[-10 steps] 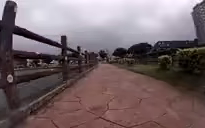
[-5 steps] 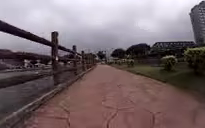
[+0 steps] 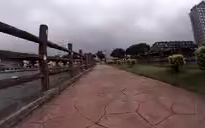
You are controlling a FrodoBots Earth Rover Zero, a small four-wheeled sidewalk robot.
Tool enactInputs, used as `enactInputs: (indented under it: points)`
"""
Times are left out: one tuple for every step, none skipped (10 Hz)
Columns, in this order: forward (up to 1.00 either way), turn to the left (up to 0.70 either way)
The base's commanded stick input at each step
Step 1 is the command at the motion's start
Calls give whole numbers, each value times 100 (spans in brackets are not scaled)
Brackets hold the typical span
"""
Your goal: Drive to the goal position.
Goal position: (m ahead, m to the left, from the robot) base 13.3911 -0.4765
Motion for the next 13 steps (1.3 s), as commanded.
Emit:
enactInputs:
  points:
    - [100, 0]
    - [100, 0]
    - [100, 0]
    - [100, 0]
    - [100, 0]
    - [100, 0]
    - [100, 0]
    - [100, -2]
    - [100, -24]
    - [100, -21]
    - [100, 0]
    - [100, 0]
    - [100, 0]
